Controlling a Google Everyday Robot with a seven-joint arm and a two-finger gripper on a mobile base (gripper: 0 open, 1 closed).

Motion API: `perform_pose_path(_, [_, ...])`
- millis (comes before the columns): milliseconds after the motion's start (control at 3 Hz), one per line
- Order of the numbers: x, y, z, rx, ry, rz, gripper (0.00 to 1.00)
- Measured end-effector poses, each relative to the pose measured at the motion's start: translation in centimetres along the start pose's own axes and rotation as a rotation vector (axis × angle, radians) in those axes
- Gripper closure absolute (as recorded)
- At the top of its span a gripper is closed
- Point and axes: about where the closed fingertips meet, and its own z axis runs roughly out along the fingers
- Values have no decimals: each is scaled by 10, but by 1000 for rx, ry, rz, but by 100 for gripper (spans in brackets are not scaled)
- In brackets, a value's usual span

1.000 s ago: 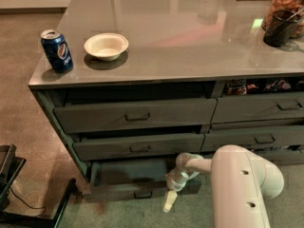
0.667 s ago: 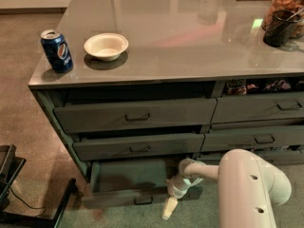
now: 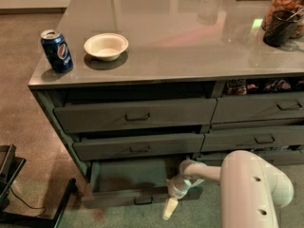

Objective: Open bottom drawer

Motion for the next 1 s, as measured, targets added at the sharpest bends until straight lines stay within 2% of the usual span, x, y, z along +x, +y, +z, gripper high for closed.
perform_pose_path(333, [-8,-7,-13,72,-67,-75,0])
perform_pose_path(667, [-25,-13,-39,159,-139,-199,0])
perform_pose_path(1000, [-46,-9,-77,256,-183,-293,0])
